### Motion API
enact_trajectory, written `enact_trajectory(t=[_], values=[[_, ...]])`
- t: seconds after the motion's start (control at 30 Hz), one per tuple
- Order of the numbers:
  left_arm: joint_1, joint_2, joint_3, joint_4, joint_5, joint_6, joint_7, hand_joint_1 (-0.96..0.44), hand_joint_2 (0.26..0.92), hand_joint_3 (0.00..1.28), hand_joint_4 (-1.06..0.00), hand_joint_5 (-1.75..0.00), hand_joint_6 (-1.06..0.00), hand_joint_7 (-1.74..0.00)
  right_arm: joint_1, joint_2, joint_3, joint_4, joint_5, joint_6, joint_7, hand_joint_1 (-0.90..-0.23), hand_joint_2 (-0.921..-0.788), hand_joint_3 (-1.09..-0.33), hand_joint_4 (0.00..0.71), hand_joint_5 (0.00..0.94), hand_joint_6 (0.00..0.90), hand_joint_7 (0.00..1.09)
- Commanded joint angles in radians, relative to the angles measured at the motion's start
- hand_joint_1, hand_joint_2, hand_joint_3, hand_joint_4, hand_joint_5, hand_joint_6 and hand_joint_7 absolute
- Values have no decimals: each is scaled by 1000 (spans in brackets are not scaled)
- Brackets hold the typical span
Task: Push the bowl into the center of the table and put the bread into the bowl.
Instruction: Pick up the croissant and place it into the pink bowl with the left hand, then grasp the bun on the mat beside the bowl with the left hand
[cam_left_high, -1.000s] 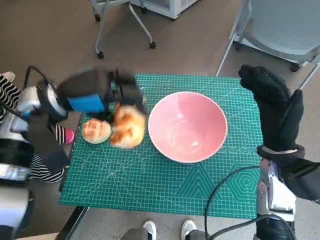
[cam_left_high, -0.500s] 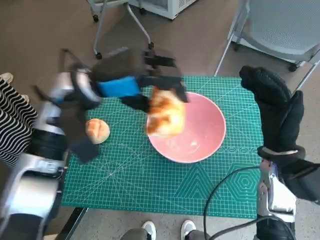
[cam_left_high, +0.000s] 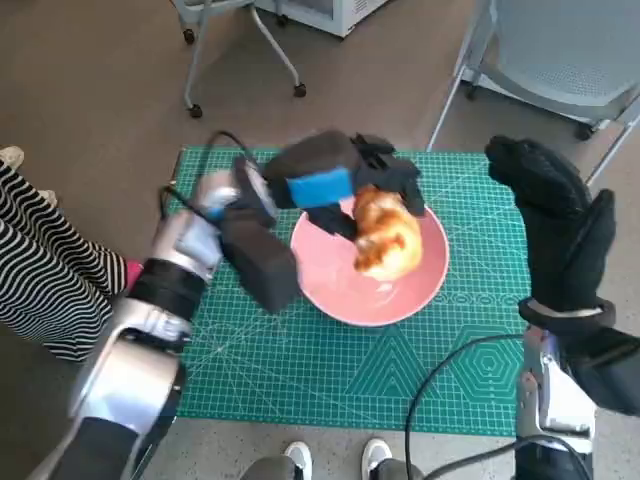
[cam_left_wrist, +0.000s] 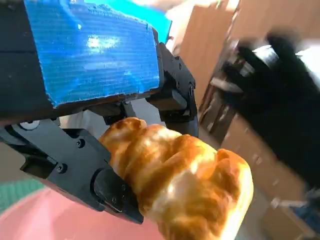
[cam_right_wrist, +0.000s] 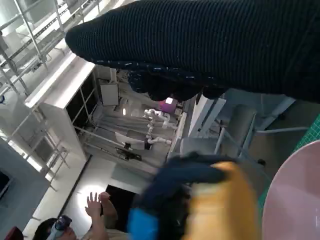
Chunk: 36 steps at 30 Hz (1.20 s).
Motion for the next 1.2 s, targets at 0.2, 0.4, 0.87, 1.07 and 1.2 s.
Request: enact_trajectory(t=[0.2, 0.4, 0.87, 1.07, 1.2], values=[[-50, -32, -18, 68, 10, 106, -98, -169, 921, 204, -479, -898, -514, -1376, 35, -3, -12, -3, -14, 3, -16, -682, -921, -685, 203, 0, 127, 524], [-45, -23, 0, 65, -17, 162, -199, -79, 825, 53, -296, -116, -344, -308, 35, -2, -13, -6, -18, 4, -22, -676, -921, -689, 204, 0, 127, 524], [32, 94, 92, -147, -142, 287, -392, -296, 802, 6, -17, 0, -201, -31, 33, 11, 0, -5, -30, 7, -28, -682, -921, -690, 208, 2, 129, 524], [103, 184, 159, -328, -228, 373, -477, -321, 802, 5, -2, 0, -194, -23, 33, 14, 5, -10, -27, 14, -26, -686, -921, -689, 209, 2, 131, 525], [158, 252, 213, -441, -273, 433, -499, -310, 803, 5, -15, -6, -203, -25, 33, 15, 9, -16, -24, 21, -25, -687, -921, -688, 210, 2, 129, 524]])
